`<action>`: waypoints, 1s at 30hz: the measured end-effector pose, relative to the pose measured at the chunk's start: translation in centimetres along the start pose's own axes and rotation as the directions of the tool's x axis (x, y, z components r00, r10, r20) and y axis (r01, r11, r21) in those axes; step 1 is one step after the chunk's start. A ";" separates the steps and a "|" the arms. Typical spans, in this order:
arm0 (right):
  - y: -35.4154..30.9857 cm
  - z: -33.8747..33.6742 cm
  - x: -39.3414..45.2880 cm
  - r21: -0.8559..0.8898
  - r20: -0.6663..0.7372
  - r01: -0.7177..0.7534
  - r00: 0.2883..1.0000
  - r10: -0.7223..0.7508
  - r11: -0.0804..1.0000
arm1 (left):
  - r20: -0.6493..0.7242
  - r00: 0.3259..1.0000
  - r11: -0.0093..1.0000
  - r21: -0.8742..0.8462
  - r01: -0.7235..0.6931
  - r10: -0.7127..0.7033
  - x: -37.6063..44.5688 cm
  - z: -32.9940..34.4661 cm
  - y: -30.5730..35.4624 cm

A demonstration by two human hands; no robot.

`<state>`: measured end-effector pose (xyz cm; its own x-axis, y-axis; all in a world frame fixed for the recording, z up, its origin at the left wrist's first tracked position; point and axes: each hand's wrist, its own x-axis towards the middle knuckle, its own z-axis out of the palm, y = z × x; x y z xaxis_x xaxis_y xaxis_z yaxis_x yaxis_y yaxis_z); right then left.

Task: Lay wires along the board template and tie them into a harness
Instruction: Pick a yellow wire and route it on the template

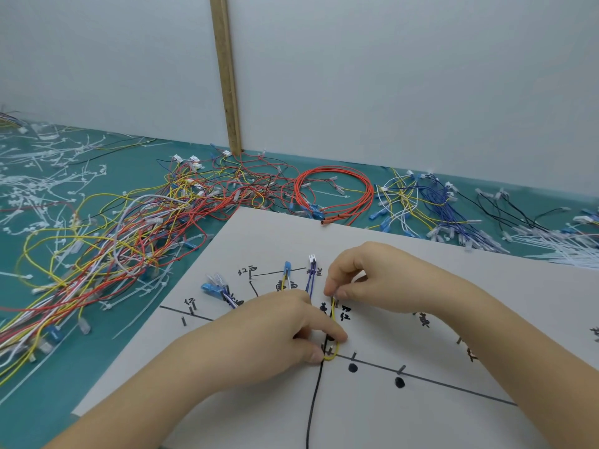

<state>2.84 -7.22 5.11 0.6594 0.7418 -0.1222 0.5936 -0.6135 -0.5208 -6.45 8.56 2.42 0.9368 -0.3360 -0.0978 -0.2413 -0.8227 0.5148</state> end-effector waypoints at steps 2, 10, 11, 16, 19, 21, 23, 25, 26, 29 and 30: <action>-0.2 0.0 -0.1 -0.028 -0.026 0.005 1.000 -0.005 1.000 | -0.034 0.999 1.000 0.022 -0.004 0.005 -0.2 0.3 0.0; -0.3 0.3 -0.2 -0.095 -0.073 0.003 0.997 -0.010 0.995 | -0.108 0.994 0.999 0.050 -0.007 0.012 -0.3 0.9 0.0; -0.3 0.3 -0.2 -0.100 -0.066 0.002 0.998 -0.009 0.995 | -0.105 0.994 0.999 0.054 -0.009 0.015 -0.3 0.9 0.0; -0.3 0.1 -0.3 -0.092 -0.047 0.008 0.999 -0.013 0.996 | -0.138 0.990 0.999 0.030 -0.024 0.028 -0.6 0.9 0.0; -0.2 0.1 -0.3 -0.097 -0.059 0.006 0.998 -0.011 0.995 | -0.176 0.984 0.999 0.038 -0.018 0.024 -0.8 1.1 0.1; -0.2 0.1 -0.2 -0.121 -0.064 0.008 0.998 -0.016 0.993 | -0.195 0.981 0.999 0.045 -0.006 0.014 -0.8 1.2 0.3; -0.1 0.1 -0.2 -0.149 -0.073 0.007 0.997 -0.018 0.989 | -0.193 0.981 0.998 0.063 0.006 0.007 -0.7 1.1 0.4; -0.2 0.2 -0.3 -0.158 -0.075 0.003 0.997 -0.015 0.987 | -0.160 0.987 0.992 0.129 0.014 0.006 -0.5 1.1 0.6; -0.2 0.2 -0.3 -0.163 -0.068 0.003 0.998 -0.014 0.987 | -0.136 0.991 0.985 0.174 0.016 0.008 -0.4 1.1 0.7; -0.3 0.3 -0.3 -0.194 -0.043 -0.002 0.999 -0.006 0.981 | -0.097 0.995 0.968 0.248 0.023 0.002 -0.2 1.1 1.0; -0.3 0.3 -0.2 -0.201 -0.041 -0.003 0.999 -0.005 0.980 | -0.097 0.995 0.968 0.248 0.026 -0.002 -0.2 1.1 1.0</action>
<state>2.37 -7.12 5.10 0.6747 0.7332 -0.0850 0.6719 -0.6578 -0.3404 -7.14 7.27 2.02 0.9575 -0.2882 -0.0156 -0.2720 -0.9192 0.2849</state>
